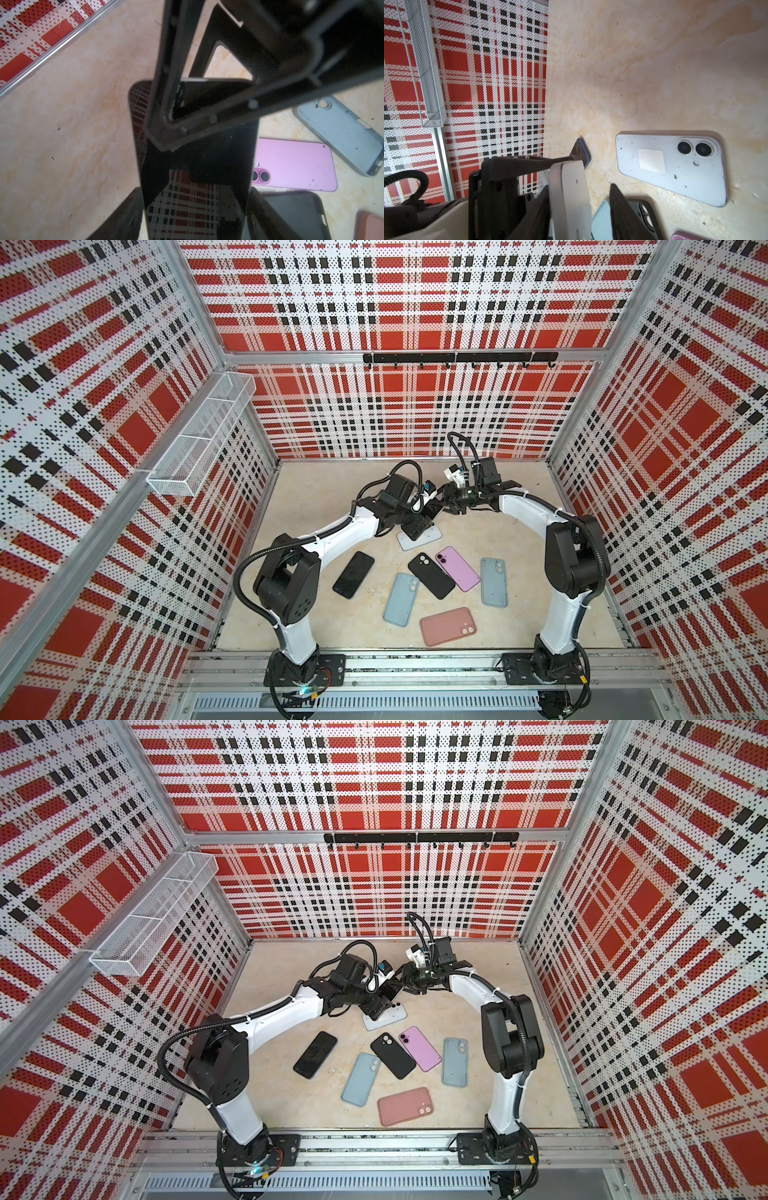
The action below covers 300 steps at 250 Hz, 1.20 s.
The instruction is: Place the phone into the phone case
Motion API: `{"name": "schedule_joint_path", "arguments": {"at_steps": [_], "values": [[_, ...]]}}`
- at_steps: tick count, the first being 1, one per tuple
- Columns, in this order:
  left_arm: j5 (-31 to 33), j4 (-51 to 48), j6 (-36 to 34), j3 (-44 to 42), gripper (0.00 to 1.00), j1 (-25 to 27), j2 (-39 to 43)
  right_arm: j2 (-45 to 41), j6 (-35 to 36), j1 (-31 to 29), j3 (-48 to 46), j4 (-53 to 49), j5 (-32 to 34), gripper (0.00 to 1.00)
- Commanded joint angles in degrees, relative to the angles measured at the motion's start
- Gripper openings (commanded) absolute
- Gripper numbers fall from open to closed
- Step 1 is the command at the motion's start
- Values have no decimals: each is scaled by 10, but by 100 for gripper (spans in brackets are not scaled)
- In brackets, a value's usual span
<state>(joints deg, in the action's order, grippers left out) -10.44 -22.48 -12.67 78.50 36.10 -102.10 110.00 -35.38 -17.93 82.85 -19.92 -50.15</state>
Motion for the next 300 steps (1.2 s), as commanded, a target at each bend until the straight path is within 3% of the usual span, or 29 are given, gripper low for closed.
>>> {"name": "schedule_joint_path", "arguments": {"at_steps": [1,99,148,194,219,247,272,300], "values": [[-1,8,-13,30,56,6,14,8,12,-4,12,12,-10,40],[17,0,-15,45,58,6,12,-2,30,-6,19,-9,-2,10],[52,1,9,40,71,-1,25,-22,21,1,22,-5,20,7],[38,19,63,-8,78,-23,102,-68,-9,22,-1,45,36,6],[0,32,130,-50,84,-49,161,-112,-23,34,-39,112,39,6],[-103,79,252,-114,90,-104,220,-164,-57,49,-95,224,25,7],[-227,194,397,-198,94,-162,255,-196,-100,57,-132,324,6,8],[-308,335,519,-264,97,-183,267,-207,-165,56,-162,429,-10,8]]}}
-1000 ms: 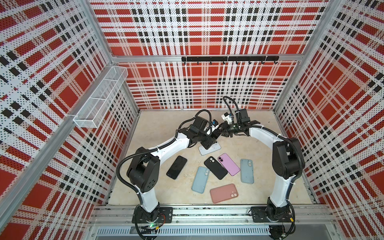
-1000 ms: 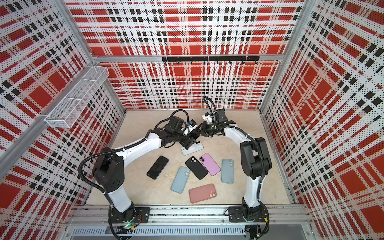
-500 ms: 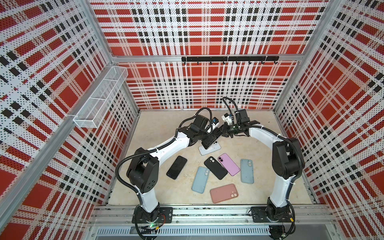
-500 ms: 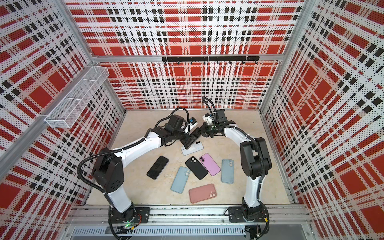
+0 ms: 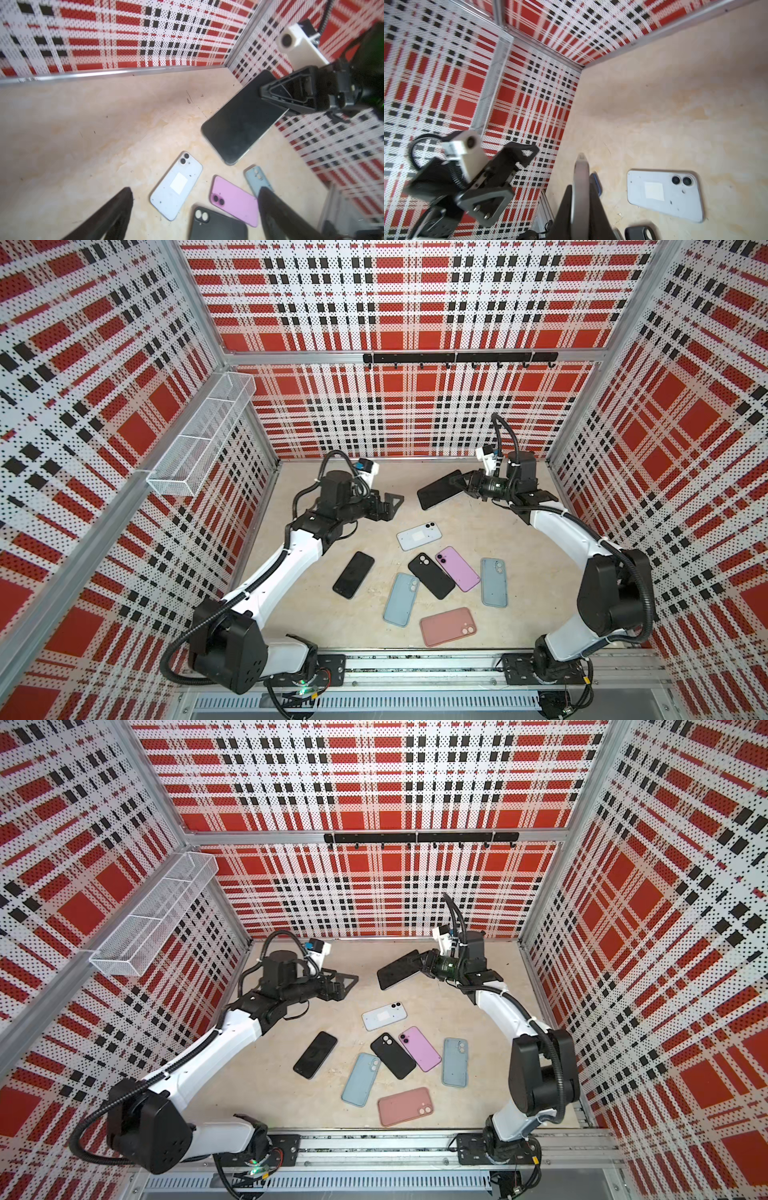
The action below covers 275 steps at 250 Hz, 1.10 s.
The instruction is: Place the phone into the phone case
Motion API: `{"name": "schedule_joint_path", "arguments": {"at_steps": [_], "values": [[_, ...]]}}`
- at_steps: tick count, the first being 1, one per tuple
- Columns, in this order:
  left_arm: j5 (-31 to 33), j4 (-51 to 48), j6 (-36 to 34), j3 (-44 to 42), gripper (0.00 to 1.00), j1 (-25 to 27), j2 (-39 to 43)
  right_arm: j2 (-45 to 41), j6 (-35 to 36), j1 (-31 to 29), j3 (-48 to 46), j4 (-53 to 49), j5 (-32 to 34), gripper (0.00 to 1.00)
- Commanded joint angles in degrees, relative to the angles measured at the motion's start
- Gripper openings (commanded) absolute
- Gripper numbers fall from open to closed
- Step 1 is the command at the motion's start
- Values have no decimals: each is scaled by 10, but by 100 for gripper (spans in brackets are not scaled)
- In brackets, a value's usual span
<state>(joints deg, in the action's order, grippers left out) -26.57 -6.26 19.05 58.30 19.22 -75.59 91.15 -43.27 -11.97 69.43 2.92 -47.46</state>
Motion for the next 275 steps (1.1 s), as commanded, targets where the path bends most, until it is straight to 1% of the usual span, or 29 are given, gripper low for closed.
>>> {"name": "schedule_joint_path", "arguments": {"at_steps": [1,30,48,60,91,120,133,158,190,250,260,275], "values": [[-148,178,205,-64,97,-14,2,-19,-89,-3,-29,206,-37,8],[-187,264,273,-86,98,-12,-12,-8,-210,-4,-68,366,-43,7],[-201,324,315,-95,98,-9,-26,2,-248,-9,-77,415,-44,7],[-207,366,341,-100,98,-7,-37,6,-253,-14,-79,421,-44,7],[-218,481,415,-104,97,-5,-76,7,-240,-30,-80,399,-39,7],[-219,571,470,-101,92,-3,-117,5,-240,-43,-81,396,-36,7],[-220,602,485,-96,90,0,-134,4,-241,-47,-82,396,-35,7],[-219,624,496,-82,86,9,-157,2,-241,-56,-84,396,-30,7],[-221,635,500,-69,75,23,-167,4,-245,-59,-91,404,-24,6],[-222,636,500,-81,40,24,-156,15,-252,-60,-93,420,-23,8],[-223,634,500,-83,35,24,-154,17,-254,-60,-92,422,-24,9],[-225,636,503,-84,31,21,-155,22,-254,-60,-90,428,-27,11]]}}
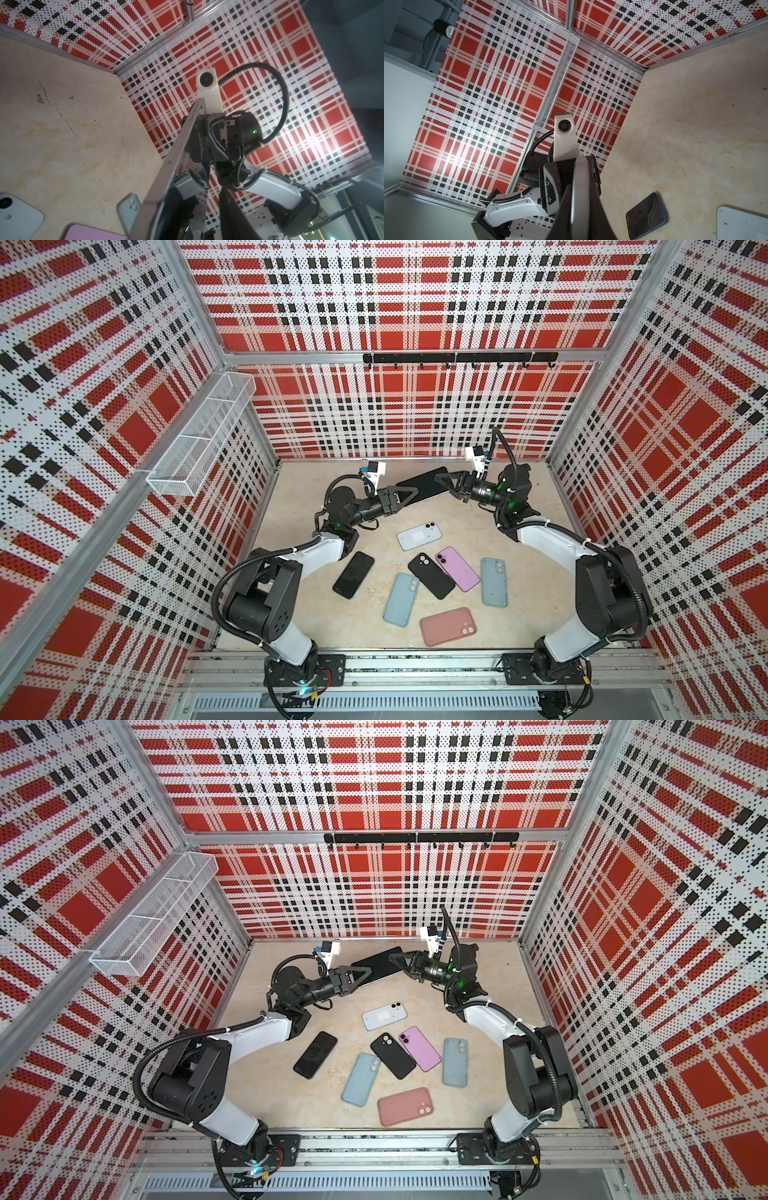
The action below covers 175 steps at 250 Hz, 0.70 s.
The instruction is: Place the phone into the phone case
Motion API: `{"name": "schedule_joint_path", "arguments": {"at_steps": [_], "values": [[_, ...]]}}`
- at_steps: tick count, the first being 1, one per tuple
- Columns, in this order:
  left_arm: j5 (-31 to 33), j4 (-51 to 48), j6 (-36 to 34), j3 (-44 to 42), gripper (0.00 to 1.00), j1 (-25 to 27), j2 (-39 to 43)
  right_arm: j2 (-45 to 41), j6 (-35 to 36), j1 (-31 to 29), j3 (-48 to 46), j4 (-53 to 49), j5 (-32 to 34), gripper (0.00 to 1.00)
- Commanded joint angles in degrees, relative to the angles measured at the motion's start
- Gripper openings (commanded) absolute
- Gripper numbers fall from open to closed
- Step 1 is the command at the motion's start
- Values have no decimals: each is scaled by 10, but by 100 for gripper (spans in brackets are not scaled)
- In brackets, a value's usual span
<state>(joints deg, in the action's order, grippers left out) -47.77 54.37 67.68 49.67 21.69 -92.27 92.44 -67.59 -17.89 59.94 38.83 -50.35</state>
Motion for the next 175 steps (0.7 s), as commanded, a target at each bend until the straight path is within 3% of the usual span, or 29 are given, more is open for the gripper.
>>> {"name": "schedule_joint_path", "arguments": {"at_steps": [1,60,129,175], "values": [[-13,30,17,3,31,-5,11,9,-11,0,4,69,1,11],[-23,56,35,-6,2,-23,16,21,-1,3,18,69,-12,24],[-103,6,27,13,0,-39,33,-5,36,45,24,100,-95,52],[-137,-68,-7,27,0,-39,52,-7,61,51,34,68,-146,55]]}}
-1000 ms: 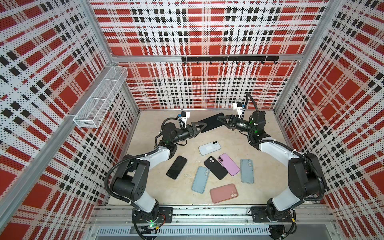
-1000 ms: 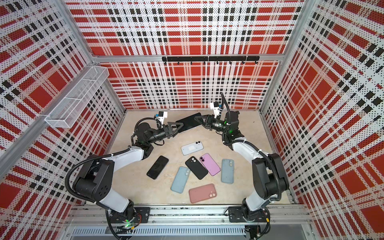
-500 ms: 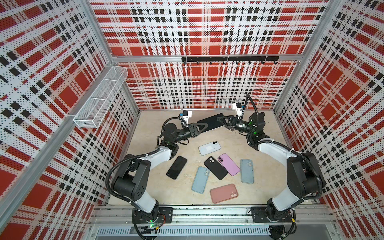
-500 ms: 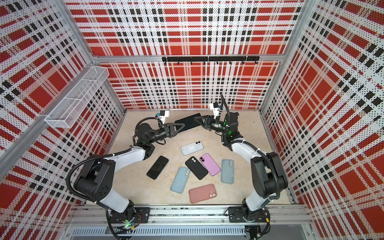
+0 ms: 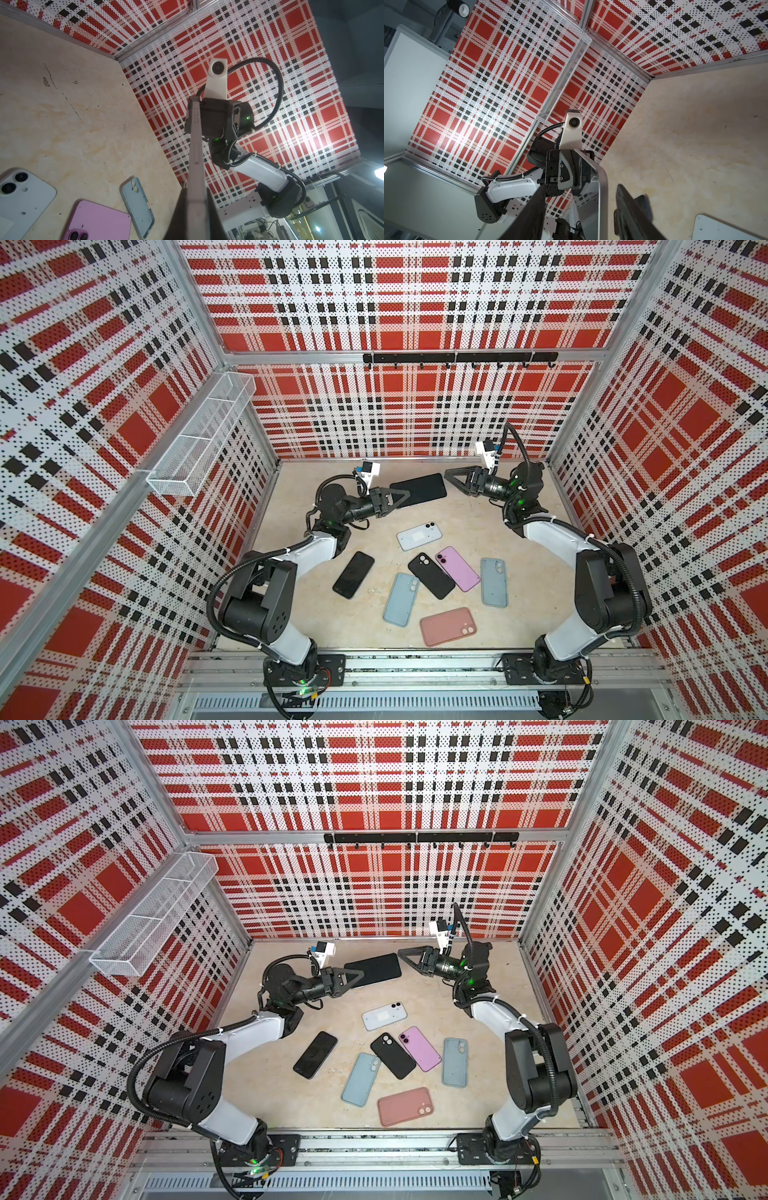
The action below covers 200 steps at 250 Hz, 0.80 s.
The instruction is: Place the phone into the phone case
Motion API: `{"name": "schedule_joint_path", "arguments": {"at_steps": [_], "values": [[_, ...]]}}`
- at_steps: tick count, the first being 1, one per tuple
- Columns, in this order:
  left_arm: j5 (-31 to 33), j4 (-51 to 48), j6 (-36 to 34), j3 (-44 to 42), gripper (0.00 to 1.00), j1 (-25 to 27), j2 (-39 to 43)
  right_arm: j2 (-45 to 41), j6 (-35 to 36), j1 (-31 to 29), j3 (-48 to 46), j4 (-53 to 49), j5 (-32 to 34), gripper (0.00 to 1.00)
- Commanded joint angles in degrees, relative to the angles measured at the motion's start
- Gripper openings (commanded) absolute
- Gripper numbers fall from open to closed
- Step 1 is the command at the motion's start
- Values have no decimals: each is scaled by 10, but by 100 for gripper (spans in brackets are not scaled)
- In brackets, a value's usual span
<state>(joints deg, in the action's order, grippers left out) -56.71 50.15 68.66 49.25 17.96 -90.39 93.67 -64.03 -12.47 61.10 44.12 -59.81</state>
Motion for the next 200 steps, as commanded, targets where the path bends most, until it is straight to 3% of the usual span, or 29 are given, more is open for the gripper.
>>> {"name": "schedule_joint_path", "arguments": {"at_steps": [1,49,88,102,163,200], "values": [[-48,-27,-18,31,0,-2,34,-19,25,-3,22,15,-52,55],[-67,-62,-33,46,0,0,42,-24,67,-8,25,-47,-59,54],[-77,-88,-47,52,0,1,53,-66,233,-3,50,-271,2,61],[-77,-102,-57,54,0,1,58,-69,260,-4,61,-316,6,63],[-80,-151,-99,74,0,15,59,-53,207,-16,49,-258,-61,62],[-84,-157,-104,81,0,22,51,-45,165,-23,46,-206,-87,54]]}}
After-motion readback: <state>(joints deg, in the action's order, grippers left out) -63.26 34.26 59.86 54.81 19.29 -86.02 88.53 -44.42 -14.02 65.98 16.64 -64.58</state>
